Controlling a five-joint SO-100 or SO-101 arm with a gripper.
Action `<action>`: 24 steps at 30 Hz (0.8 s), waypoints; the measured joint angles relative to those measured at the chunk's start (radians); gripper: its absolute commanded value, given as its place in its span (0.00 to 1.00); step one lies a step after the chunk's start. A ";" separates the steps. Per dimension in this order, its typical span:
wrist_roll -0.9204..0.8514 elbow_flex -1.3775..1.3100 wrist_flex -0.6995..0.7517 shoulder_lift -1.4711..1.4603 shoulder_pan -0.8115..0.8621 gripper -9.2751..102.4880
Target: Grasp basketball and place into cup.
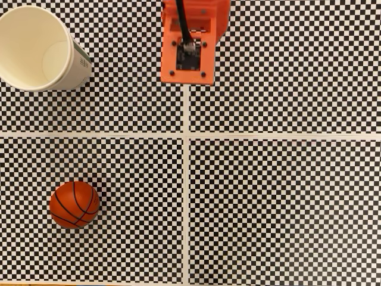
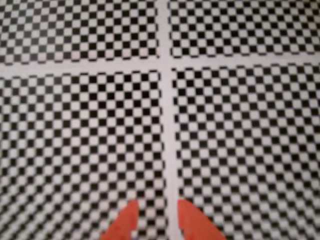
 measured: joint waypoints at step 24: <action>0.267 -1.631 0.282 -1.402 0.037 0.29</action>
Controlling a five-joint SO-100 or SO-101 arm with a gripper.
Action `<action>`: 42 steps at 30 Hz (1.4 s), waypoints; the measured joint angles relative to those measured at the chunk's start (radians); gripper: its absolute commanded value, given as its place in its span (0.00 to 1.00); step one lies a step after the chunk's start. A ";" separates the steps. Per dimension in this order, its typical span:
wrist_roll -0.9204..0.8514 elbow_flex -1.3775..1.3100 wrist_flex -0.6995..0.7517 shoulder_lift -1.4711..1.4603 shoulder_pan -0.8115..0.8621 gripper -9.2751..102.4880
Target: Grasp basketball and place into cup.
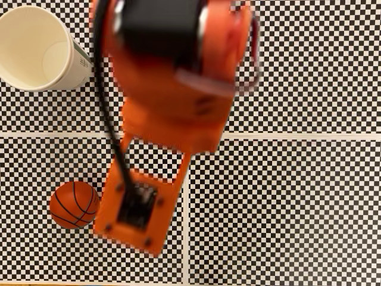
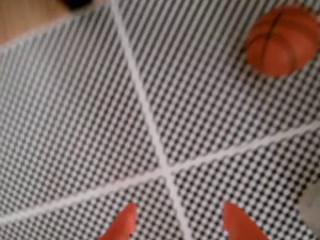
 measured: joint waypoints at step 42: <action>-0.006 -0.992 0.012 -0.802 0.187 0.62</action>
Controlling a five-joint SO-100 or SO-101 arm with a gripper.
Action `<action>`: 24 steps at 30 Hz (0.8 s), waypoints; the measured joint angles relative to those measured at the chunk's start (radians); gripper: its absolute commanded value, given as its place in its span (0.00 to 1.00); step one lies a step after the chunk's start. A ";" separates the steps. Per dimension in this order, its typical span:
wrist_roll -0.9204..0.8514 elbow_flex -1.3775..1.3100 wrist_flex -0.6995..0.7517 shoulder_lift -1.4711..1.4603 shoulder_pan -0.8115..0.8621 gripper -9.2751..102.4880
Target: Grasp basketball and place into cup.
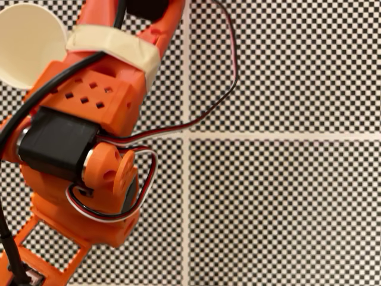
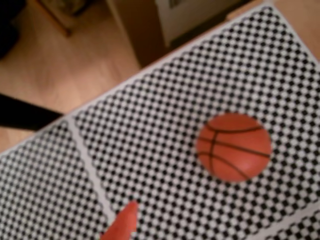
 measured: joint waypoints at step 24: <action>-0.025 -0.097 0.008 -0.215 0.035 0.63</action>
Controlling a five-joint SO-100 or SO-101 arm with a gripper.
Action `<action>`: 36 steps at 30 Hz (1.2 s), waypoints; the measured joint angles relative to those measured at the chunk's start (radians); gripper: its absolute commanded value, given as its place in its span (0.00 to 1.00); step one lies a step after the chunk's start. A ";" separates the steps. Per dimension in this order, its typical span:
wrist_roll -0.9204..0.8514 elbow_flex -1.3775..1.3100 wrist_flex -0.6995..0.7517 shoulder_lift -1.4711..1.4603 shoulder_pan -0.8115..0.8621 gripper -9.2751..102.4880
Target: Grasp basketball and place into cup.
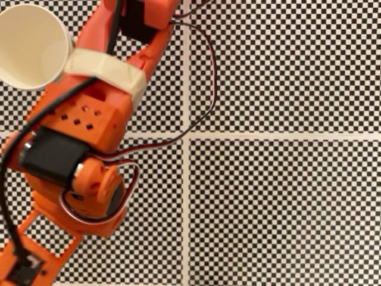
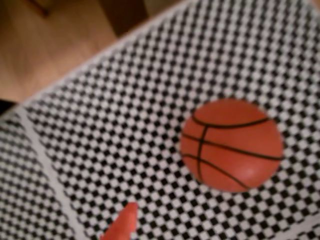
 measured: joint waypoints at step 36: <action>-0.012 0.000 -0.206 -0.066 0.012 0.63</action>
